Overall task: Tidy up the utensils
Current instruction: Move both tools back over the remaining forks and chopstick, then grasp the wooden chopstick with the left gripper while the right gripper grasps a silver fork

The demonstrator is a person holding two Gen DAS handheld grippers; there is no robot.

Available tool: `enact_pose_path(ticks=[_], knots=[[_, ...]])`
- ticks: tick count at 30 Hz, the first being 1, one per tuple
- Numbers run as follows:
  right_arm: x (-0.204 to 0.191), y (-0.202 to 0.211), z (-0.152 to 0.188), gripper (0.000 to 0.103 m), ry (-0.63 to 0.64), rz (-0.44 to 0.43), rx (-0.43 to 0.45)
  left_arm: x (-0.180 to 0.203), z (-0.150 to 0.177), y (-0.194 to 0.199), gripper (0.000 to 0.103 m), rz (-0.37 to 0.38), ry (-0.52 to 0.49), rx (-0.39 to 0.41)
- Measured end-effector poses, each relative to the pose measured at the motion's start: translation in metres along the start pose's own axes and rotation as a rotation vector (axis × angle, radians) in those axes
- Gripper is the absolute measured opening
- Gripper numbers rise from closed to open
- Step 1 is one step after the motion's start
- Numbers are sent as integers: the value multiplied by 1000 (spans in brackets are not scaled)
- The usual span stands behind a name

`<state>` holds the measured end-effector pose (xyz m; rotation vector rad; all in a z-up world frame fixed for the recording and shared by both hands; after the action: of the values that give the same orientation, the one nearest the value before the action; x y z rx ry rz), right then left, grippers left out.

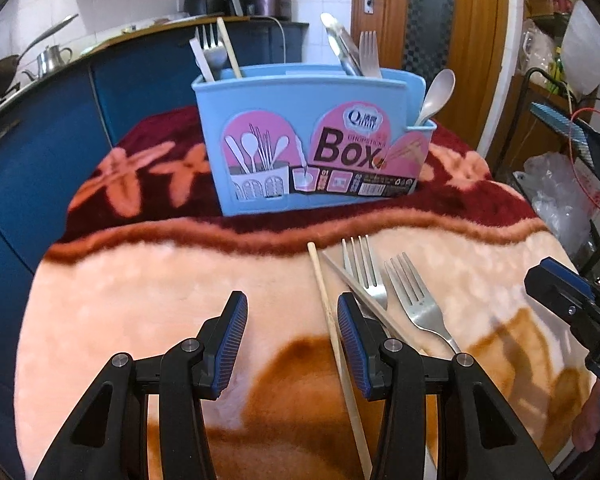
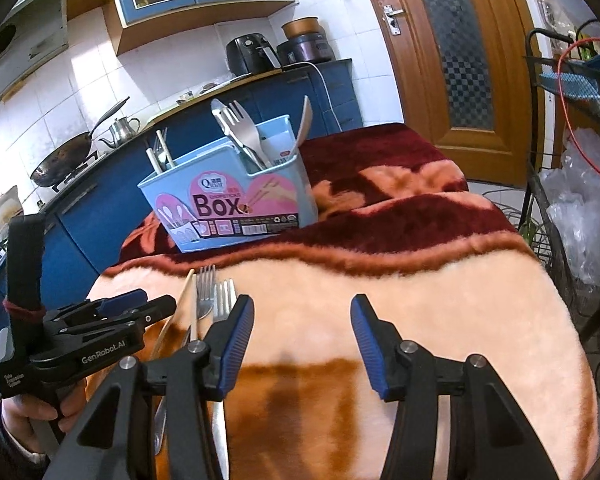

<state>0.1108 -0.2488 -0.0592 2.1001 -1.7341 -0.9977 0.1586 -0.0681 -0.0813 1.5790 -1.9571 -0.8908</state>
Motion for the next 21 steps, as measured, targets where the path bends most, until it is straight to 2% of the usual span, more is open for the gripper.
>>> enact_pose_path(ticks=[9,12,16,20,21], knots=[[7,-7,4,54,-17,-4,-19,6,-6,-17,46,45,-5,-45],[9,-7,4,54,-22,-3,-21,7,-6,-23,35,62,2,-64],[9,-7,4,54,-24,-2,-25,4,-6,-23,29,77,27,-66],[6,-7,5,54,-16,-6,-29,1,-6,-23,11,98,47,-66],[4,-8,5,54,-13,-8,-31,2,-6,-22,9,110,51,-67]])
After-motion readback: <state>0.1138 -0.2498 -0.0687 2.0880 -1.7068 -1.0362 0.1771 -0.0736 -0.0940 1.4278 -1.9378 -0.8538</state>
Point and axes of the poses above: each gripper's, at about its wrist camera, not at the fingertips, and y roughly against the way its jaws point, x to its right, z to its underside, the point moved 9 cm from there along -y, roughly the way its jaws point, and after that the axes turned 4 degrees about -y, right-handed, at the moved point
